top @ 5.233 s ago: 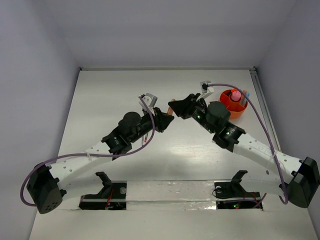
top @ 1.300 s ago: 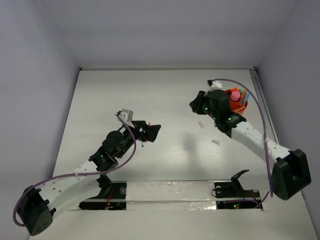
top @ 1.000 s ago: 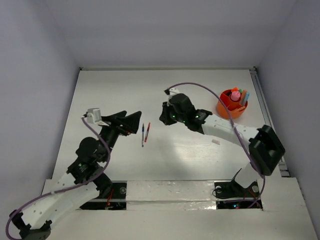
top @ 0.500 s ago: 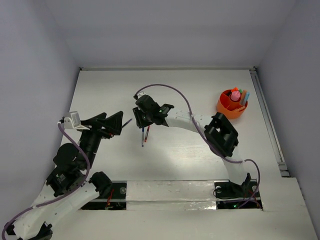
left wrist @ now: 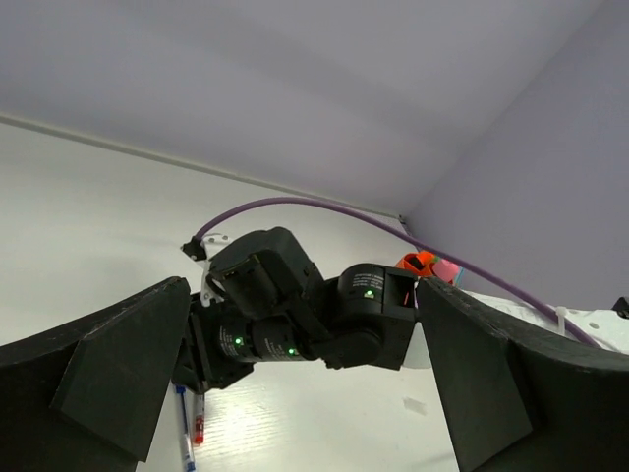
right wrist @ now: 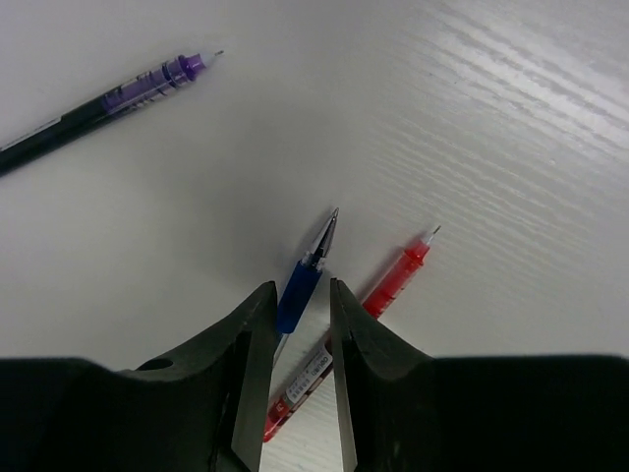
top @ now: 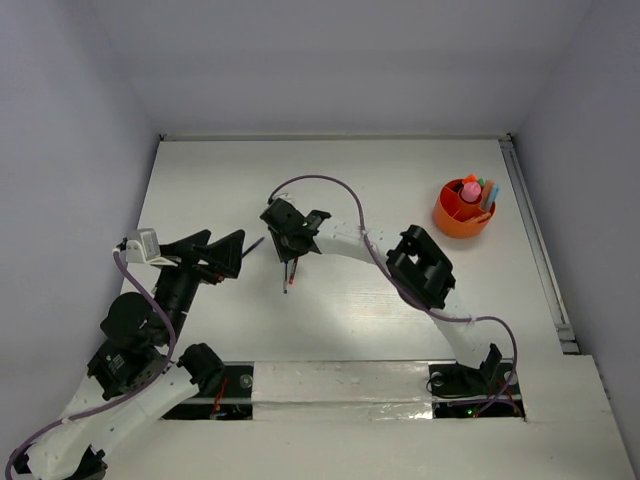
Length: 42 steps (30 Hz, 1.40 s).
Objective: Sort the stationery into containers
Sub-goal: Pick up the pen from the center of the board.
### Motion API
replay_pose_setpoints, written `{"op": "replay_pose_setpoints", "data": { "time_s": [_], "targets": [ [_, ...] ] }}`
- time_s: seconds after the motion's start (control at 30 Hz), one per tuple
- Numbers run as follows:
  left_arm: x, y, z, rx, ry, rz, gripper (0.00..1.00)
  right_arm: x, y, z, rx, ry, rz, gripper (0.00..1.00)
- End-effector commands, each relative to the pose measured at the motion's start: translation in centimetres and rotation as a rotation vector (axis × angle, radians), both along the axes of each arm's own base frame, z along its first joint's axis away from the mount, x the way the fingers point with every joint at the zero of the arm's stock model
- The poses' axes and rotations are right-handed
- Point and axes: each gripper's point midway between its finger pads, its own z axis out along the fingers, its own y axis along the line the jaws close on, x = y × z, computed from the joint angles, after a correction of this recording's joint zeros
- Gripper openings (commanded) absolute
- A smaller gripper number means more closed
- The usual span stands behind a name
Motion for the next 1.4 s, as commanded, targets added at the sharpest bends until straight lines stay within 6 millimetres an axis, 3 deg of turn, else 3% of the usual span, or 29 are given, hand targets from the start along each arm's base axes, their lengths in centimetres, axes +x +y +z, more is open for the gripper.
{"op": "replay_pose_setpoints", "data": {
  "time_s": [0.0,0.23,0.47,0.5,0.57,0.6,0.67,0.7,0.77,0.8,0.83,0.87,0.9,0.93,1.03,1.07,1.1,1.13,1.17,1.2,1.23,1.27,1.3,1.33,1.37],
  "targets": [
    [-0.8,-0.1,1.6,-0.016,-0.055,-0.035,0.99,-0.9,1.5,0.1,0.029,0.002,-0.015,0.33],
    [-0.9,-0.3,1.5,-0.022,-0.055,-0.053,0.99,-1.6,1.5,-1.8,0.005,0.031,-0.031,0.3],
    [-0.7,0.0,1.1,-0.045,-0.027,-0.031,0.99,-1.4,0.7,-3.3,-0.042,0.031,-0.065,0.2],
    [-0.6,0.3,1.0,-0.053,-0.021,-0.012,0.99,-1.3,0.8,-3.3,-0.035,0.027,-0.068,0.11],
    [-0.5,0.6,0.9,-0.07,-0.012,0.003,0.99,-1.4,0.9,-3.3,-0.019,0.033,-0.077,0.06],
    [-0.4,0.7,0.8,-0.074,-0.006,0.011,0.99,-1.2,1.9,-2.0,0.044,0.016,-0.068,0.04],
    [-0.3,0.5,0.5,-0.084,0.007,0.01,0.99,-1.6,2.1,-1.4,0.095,0.019,-0.066,0.01],
    [-0.3,0.2,0.4,-0.087,0.011,-0.005,0.99,-1.2,3.1,1.1,0.173,-0.015,-0.057,0.0],
    [-0.1,-0.3,-0.3,-0.089,0.033,-0.014,0.99,-1.4,2.8,2.1,0.203,-0.032,-0.064,0.0],
    [-0.1,-0.8,-0.5,-0.095,0.043,-0.035,0.99,-0.9,3.1,3.5,0.247,-0.069,-0.069,0.0],
    [0.1,-1.3,-1.2,-0.084,0.062,-0.045,0.99,-0.7,3.1,6.6,0.3,-0.112,-0.07,0.0],
    [0.1,-1.8,-1.6,-0.083,0.071,-0.061,0.99,-1.1,2.3,6.6,0.302,-0.121,-0.071,0.0],
    [0.2,-2.7,-2.0,-0.086,0.087,-0.098,0.99,-0.8,2.5,8.3,0.352,-0.158,-0.072,0.0],
    [0.4,-3.4,-2.9,-0.077,0.106,-0.116,0.99,-1.1,2.1,11.4,0.41,-0.192,-0.069,0.0],
    [0.4,-6.2,-5.0,-0.068,0.144,-0.221,0.99,-0.9,-0.5,13.1,0.466,-0.229,-0.096,0.0],
    [0.5,-6.9,-5.6,-0.067,0.158,-0.244,0.99,-1.1,-1.6,15.7,0.514,-0.26,-0.098,0.0],
    [0.5,-8.0,-6.1,-0.072,0.162,-0.289,0.99,-1.5,-2.8,14.9,0.521,-0.263,-0.098,0.0],
    [0.7,-8.6,-7.5,-0.069,0.18,-0.303,0.99,-1.5,-3.9,15.6,0.541,-0.284,-0.108,0.0],
    [0.7,-9.1,-8.3,-0.08,0.193,-0.32,0.99,-2.2,-5.0,18.1,0.59,-0.318,-0.106,0.0],
    [0.7,-9.9,-8.1,-0.1,0.174,-0.354,0.99,-2.2,-5.9,18.9,0.617,-0.344,-0.114,0.0],
    [0.8,-10.4,-9.8,-0.093,0.193,-0.366,0.98,-3.0,-7.1,17.4,0.601,-0.335,-0.114,0.0],
    [0.8,-10.8,-10.3,-0.101,0.195,-0.383,0.84,-3.2,-8.1,17.7,0.612,-0.355,-0.119,0.0],
    [0.7,-11.6,-10.0,-0.118,0.17,-0.415,0.74,-3.8,-8.8,20.1,0.675,-0.396,-0.114,0.0],
    [0.8,-11.9,-11.0,-0.116,0.179,-0.426,0.65,-4.1,-10.0,18.8,0.662,-0.391,-0.128,0.0],
    [0.8,-12.4,-10.5,-0.133,0.154,-0.446,0.47,-4.2,-10.7,19.1,0.681,-0.397,-0.139,0.0]
  ]
}}
